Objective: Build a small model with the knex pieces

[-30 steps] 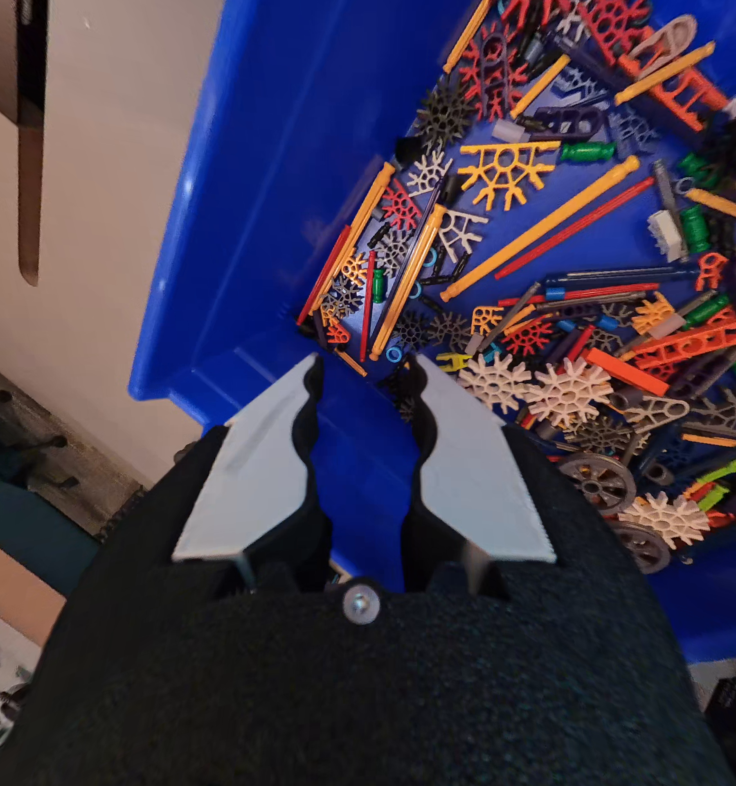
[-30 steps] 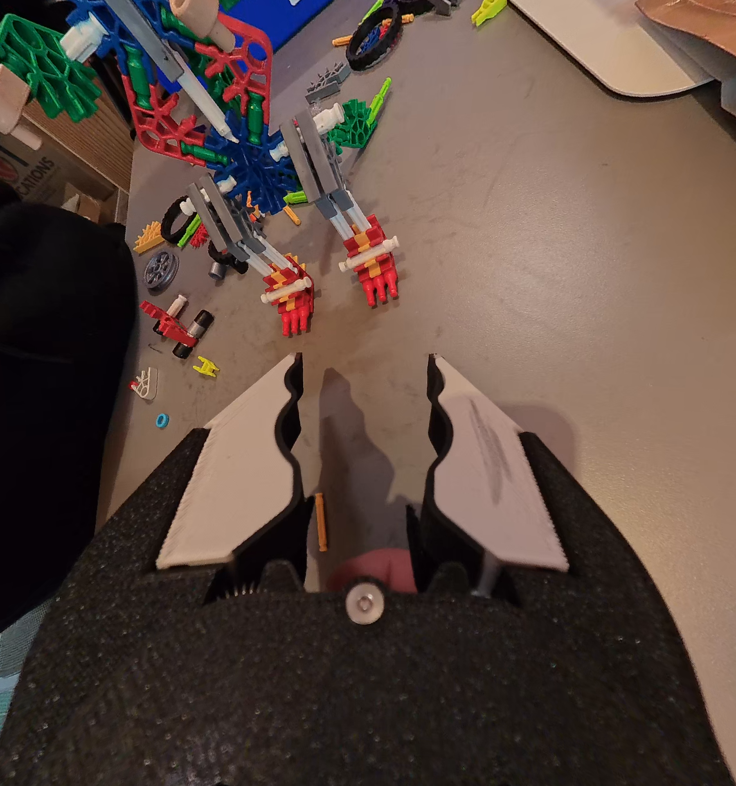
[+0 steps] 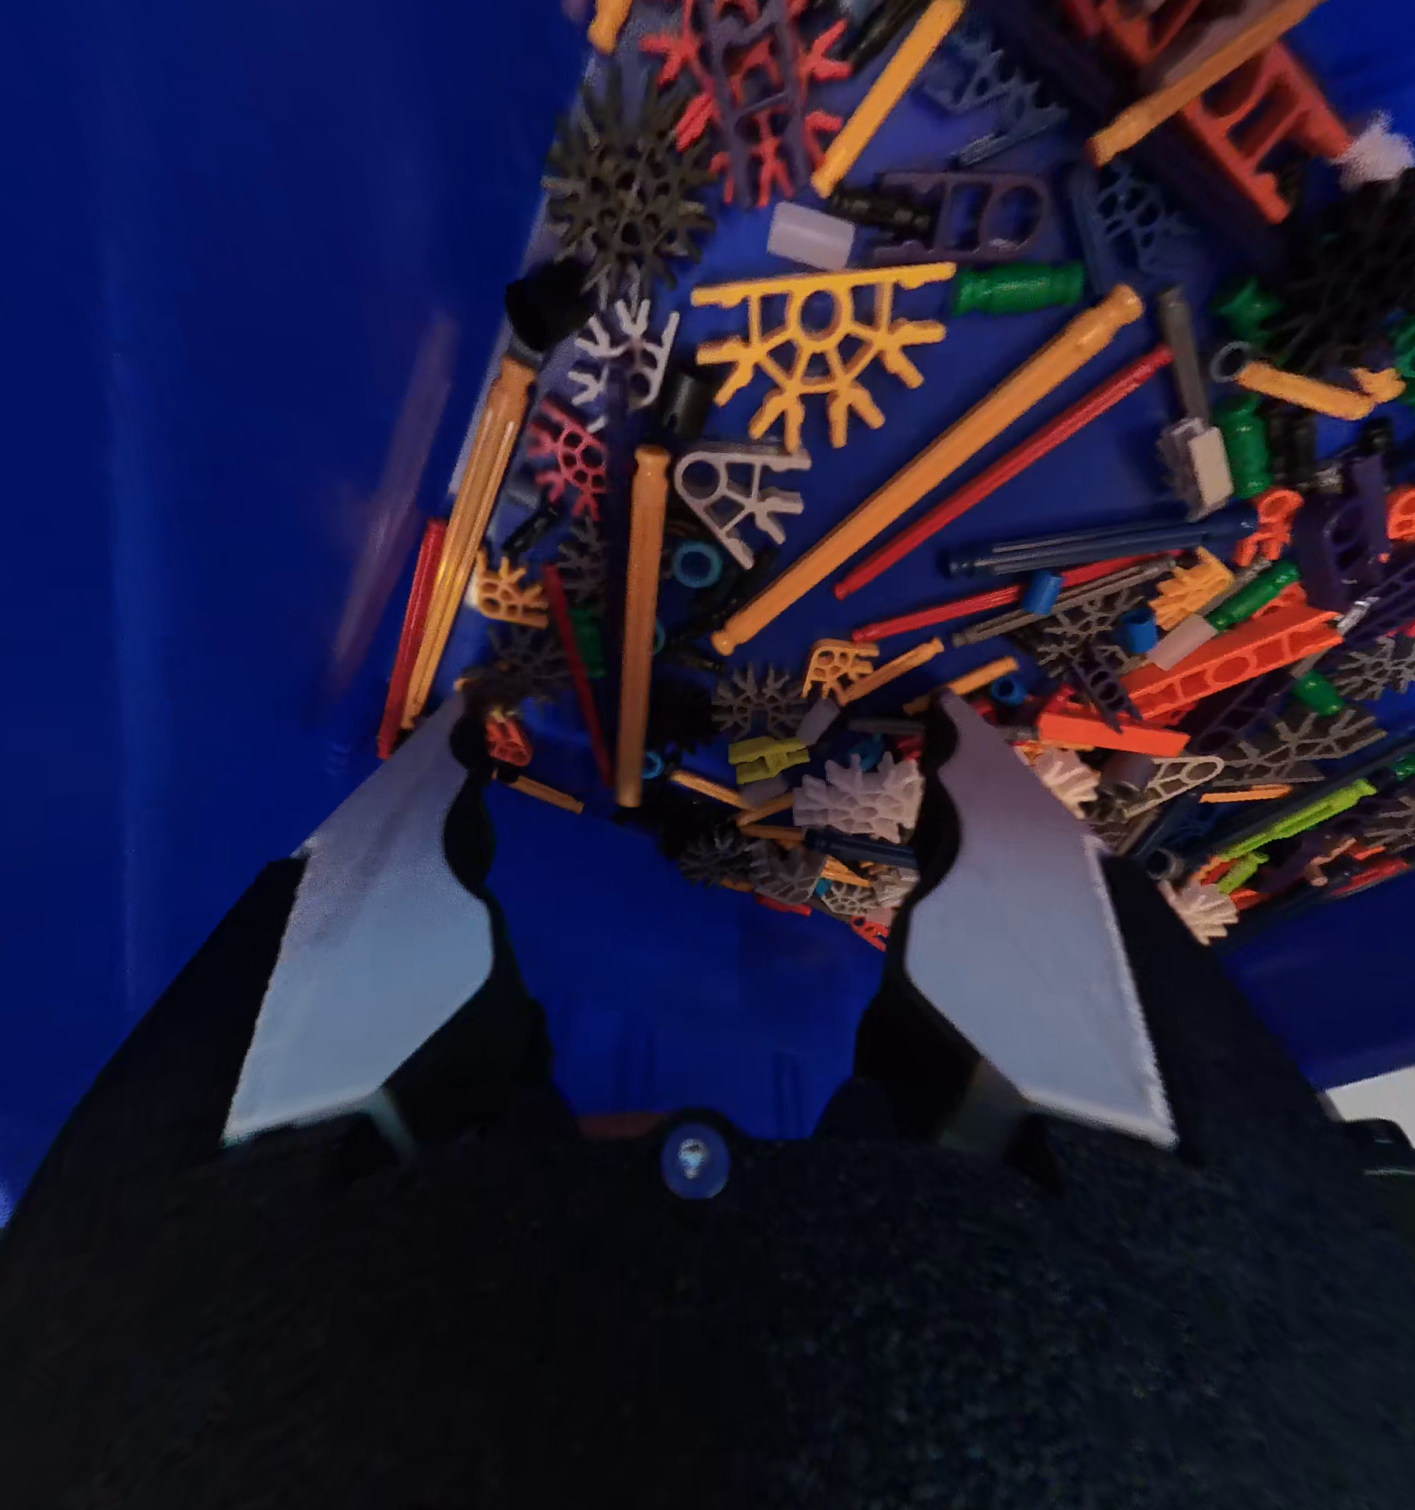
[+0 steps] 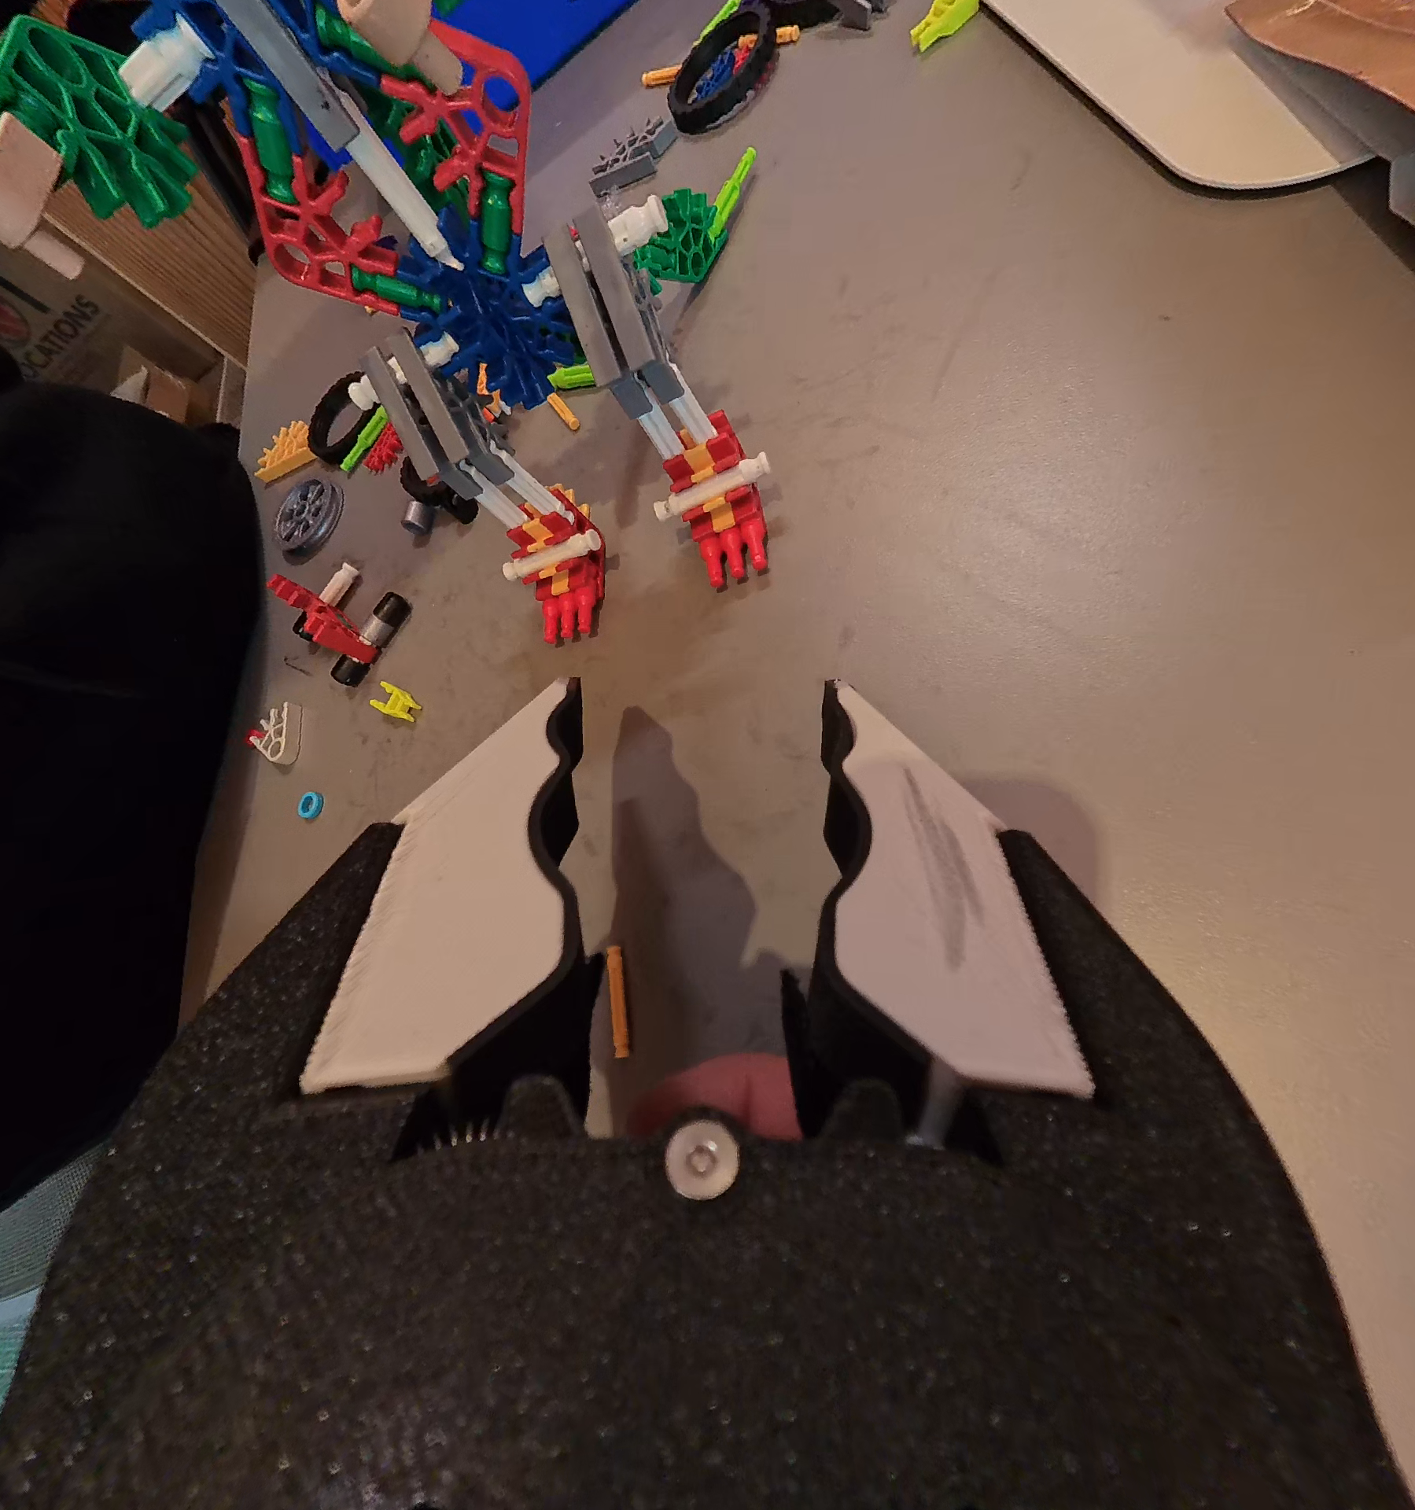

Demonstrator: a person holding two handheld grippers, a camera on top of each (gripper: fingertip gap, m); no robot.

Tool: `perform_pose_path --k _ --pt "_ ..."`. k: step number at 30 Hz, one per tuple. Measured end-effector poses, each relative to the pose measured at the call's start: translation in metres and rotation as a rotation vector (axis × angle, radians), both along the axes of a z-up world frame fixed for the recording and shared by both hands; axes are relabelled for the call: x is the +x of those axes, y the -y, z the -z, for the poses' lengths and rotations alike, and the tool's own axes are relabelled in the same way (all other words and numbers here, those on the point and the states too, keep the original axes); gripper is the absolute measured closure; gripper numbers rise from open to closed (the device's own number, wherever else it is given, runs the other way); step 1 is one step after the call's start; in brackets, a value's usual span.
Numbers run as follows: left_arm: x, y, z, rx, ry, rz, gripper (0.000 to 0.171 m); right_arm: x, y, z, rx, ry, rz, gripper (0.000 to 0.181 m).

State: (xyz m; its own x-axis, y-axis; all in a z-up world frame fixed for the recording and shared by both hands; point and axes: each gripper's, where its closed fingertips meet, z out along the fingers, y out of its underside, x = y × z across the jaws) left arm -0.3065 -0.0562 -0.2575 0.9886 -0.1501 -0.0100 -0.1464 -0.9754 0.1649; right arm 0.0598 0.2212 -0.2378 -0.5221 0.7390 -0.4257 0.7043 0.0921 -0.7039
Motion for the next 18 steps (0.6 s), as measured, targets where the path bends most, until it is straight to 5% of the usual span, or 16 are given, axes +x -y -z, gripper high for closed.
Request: perform_pose_path --k 1,4,18 --pt "0.002 -0.003 -0.002 0.02 0.0 0.0 0.078 0.0 0.0 0.0 -0.001 0.001 0.0 0.123" --pt "-0.012 -0.001 -0.005 0.019 -0.077 -0.03 0.063 0.0 0.0 0.0 -0.002 0.002 0.0 0.123" --pt "-0.008 0.003 0.001 -0.026 -0.017 -0.055 0.058 0.0 0.0 0.0 0.001 -0.002 -0.001 0.123"
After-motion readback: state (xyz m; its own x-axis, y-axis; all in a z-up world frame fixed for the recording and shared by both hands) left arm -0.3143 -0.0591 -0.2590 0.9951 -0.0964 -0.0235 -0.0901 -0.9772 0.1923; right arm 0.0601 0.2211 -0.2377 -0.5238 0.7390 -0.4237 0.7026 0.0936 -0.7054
